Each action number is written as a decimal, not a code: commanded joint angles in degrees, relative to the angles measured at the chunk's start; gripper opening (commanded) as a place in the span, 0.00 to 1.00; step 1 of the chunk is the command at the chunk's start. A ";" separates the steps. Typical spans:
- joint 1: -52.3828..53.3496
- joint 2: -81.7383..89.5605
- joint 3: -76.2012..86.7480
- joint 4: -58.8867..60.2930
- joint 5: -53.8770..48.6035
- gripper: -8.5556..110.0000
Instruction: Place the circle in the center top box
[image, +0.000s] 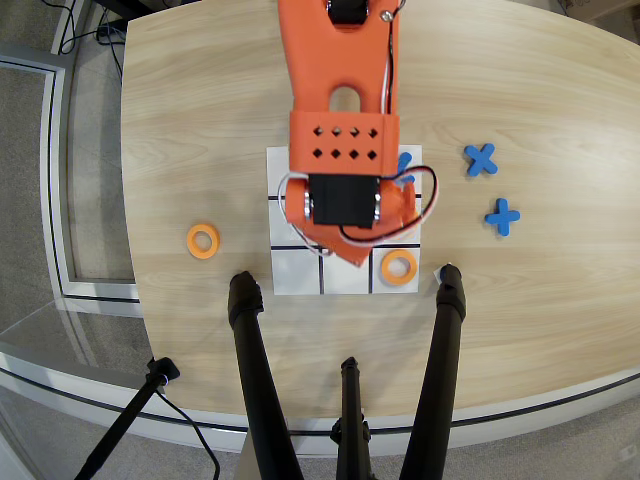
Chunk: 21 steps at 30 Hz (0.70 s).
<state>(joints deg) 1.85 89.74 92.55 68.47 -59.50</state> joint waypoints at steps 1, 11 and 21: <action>-1.32 -1.67 -5.54 0.18 2.02 0.07; -2.46 -16.44 -19.60 -0.09 6.86 0.07; -4.22 -29.62 -33.31 -0.18 11.69 0.07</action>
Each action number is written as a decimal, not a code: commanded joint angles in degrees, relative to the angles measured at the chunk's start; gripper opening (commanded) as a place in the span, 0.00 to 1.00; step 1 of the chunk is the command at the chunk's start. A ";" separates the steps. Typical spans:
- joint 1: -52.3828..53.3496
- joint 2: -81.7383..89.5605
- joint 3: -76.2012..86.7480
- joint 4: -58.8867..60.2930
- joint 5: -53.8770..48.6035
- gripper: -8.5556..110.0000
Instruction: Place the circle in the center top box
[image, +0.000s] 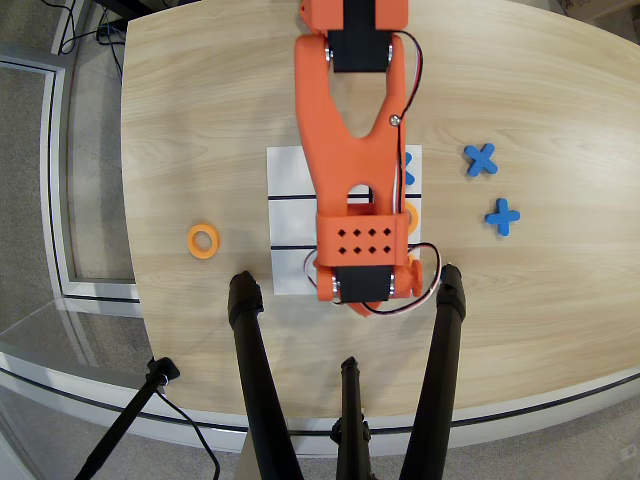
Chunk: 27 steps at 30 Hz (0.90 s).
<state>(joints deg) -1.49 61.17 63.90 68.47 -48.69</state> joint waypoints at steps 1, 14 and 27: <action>-1.23 -2.29 -5.98 0.00 1.14 0.07; -1.49 -18.46 -21.27 0.09 2.46 0.07; 0.00 -21.36 -25.31 3.16 1.14 0.07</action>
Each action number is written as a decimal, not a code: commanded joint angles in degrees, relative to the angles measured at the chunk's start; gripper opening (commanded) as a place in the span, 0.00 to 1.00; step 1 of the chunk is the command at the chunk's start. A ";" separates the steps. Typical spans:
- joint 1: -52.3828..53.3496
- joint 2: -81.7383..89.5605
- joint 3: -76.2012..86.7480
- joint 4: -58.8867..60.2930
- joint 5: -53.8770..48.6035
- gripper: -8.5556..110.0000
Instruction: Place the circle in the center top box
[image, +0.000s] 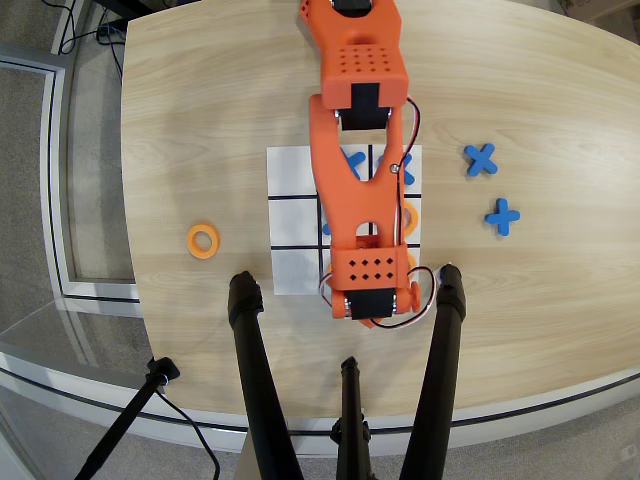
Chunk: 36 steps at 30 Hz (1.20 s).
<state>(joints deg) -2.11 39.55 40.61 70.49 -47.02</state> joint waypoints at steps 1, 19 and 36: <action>0.62 0.26 -2.02 1.67 -0.70 0.07; -0.44 -0.88 -4.22 2.46 -0.97 0.07; -0.35 -1.05 -7.38 6.33 -1.32 0.11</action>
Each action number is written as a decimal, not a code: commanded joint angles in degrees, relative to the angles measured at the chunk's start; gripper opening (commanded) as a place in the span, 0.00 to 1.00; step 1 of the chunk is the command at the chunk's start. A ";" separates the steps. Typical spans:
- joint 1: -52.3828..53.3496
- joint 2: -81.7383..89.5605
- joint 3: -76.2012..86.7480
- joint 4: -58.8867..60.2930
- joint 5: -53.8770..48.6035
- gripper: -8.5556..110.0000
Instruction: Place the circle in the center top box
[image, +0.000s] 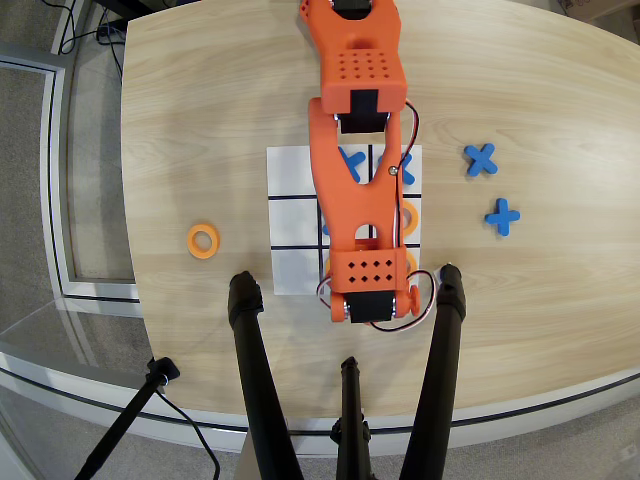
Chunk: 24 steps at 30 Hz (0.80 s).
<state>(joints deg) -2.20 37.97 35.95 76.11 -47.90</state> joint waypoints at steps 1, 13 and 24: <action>-0.26 0.62 -3.08 1.05 -0.62 0.11; 0.26 1.93 -3.69 4.31 -2.37 0.13; 1.32 9.76 -3.87 11.60 -5.98 0.25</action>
<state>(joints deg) -1.41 43.07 34.19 86.48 -53.09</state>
